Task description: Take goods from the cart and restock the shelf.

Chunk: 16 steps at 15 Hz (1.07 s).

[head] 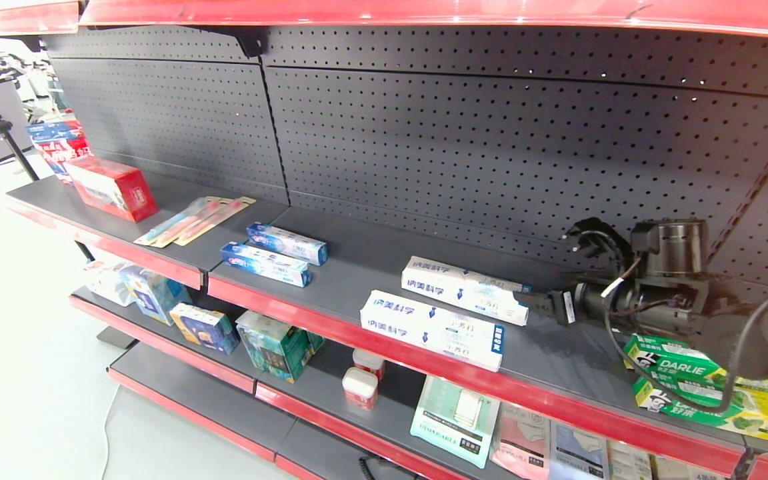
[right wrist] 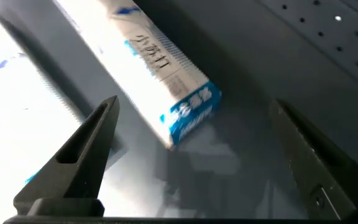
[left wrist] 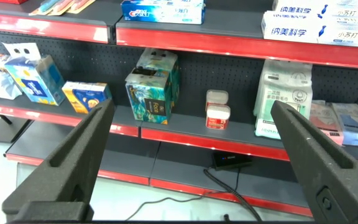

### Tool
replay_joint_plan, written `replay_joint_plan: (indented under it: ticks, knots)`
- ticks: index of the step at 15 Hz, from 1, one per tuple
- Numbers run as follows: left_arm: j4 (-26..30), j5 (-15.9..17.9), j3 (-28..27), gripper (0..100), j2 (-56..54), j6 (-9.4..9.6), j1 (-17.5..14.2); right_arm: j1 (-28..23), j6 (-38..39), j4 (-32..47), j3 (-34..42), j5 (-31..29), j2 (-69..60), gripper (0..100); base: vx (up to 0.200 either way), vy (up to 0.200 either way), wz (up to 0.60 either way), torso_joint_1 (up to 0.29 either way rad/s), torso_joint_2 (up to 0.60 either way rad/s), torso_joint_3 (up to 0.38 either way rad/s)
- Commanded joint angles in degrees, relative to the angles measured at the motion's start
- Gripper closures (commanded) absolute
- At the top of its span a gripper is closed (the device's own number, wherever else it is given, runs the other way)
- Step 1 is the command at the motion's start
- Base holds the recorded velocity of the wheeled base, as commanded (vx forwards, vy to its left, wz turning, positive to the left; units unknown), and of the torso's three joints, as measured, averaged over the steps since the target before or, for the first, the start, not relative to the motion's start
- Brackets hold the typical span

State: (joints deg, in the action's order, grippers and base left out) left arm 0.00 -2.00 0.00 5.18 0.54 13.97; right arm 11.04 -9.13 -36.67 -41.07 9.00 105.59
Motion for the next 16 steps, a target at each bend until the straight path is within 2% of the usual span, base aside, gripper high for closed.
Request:
replay_joint_plan:
  ticks: [1, 3, 7, 8, 9, 10, 12, 13, 16]
  knots:
    - [0.0, 0.0, 0.0, 0, 0.1, -0.01, 0.0, -0.1, 3.8, 0.4, 8.7, -0.1, -13.7, 0, 0.000, 0.000, 0.00, 0.000, 0.00, 0.000]
    - [0.0, 0.0, 0.0, 0, 0.1, -0.01, 0.0, -2.6, 4.0, 1.7, 17.5, 0.0, -25.4, 0, 0.000, 0.000, 0.00, 0.000, 0.00, 0.000]
    - [0.0, 0.0, 0.0, 0, 0.1, -0.01, 0.0, -6.4, 3.7, 13.6, 28.9, -0.5, -50.6, 0, 0.000, 0.000, 0.00, 0.000, 0.00, 0.000]
    - [0.0, 0.0, 0.0, 0, 0.1, -0.01, 0.0, -6.7, 3.9, 24.8, 31.8, -0.6, -67.5, 0, 0.000, 0.000, 0.00, 0.000, 0.00, 0.000]
    - [-0.1, 0.0, 0.0, 0, 0.1, -0.01, 0.0, -6.9, 3.9, 28.7, 32.2, -0.7, -73.0, 0, 0.000, 0.000, 0.00, 0.000, 0.00, 0.000]
    - [0.0, 0.0, 0.0, 0, 0.1, -0.01, 0.0, -7.2, 3.6, 38.4, 31.4, -1.6, -86.4, 0, 0.000, 0.000, 0.00, 0.000, 0.00, 0.000]
    - [0.0, 0.0, 0.0, 0, 0.1, -0.01, 0.0, -9.0, 2.6, 47.4, 31.2, -5.7, -98.0, 0, 0.000, 0.000, 0.00, 0.000, 0.00, 0.000]
    - [0.0, 0.0, 0.0, 0, 0.1, -0.01, 0.0, -10.1, 2.6, 50.1, 33.3, -6.9, -104.0, 0, 0.000, 0.000, 0.00, 0.000, 0.00, 0.000]
    - [0.0, 0.0, 0.0, 0, 0.1, -0.10, 0.0, -11.0, 4.3, 43.8, 36.3, -7.5, -105.6, 0, 0.000, 0.000, 0.00, 0.000, 0.00, 0.000]
